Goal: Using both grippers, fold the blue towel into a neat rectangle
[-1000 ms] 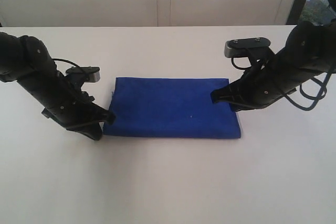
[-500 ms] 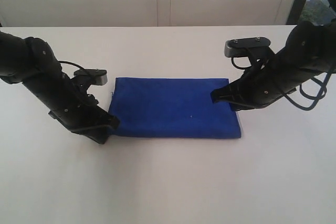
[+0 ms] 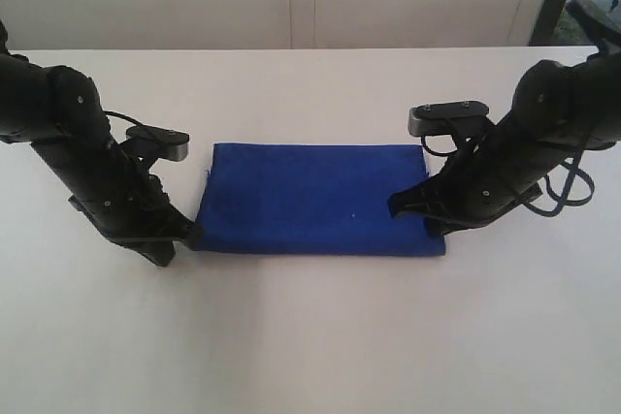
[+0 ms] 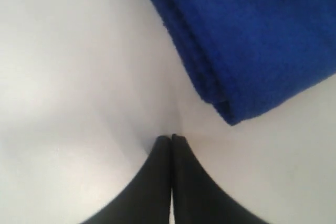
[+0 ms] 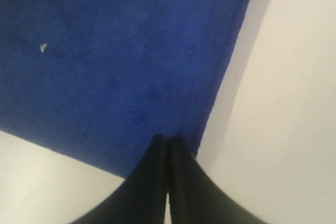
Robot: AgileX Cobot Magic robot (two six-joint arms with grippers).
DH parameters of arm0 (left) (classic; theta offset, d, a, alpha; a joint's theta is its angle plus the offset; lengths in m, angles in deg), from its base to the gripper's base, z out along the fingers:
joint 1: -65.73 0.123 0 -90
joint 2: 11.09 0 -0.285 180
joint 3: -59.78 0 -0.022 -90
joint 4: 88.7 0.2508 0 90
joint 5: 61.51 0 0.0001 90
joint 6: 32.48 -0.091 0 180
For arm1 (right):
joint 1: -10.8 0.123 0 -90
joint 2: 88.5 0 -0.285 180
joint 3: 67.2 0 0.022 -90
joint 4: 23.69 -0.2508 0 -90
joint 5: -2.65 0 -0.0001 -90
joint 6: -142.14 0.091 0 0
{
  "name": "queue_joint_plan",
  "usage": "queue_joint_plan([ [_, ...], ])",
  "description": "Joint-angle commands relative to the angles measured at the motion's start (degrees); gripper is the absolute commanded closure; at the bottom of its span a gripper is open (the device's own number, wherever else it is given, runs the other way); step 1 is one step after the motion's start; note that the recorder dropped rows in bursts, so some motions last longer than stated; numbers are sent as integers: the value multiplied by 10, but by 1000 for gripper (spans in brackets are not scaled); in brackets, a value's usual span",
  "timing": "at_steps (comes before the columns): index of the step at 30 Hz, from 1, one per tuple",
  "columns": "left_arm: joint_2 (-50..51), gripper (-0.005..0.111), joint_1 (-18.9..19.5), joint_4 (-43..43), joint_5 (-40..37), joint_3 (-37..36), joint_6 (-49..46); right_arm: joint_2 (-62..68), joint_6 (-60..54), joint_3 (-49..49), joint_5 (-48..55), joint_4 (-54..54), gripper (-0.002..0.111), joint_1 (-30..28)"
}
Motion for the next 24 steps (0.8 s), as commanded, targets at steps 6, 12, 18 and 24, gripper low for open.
queue_joint_plan([
  [6,8,107,-2,52,-7,-6,33,29,-4,-2,-4,41,108,-1],
  [12,8,107,-2,52,-7,-6,33,29,0,-2,-10,68,108,-2],
  [18,8,107,-2,52,-1,-6,33,29,0,-2,-14,72,108,-2],
  [24,7,107,-2,52,-3,-6,33,22,14,-2,-11,55,108,0],
])
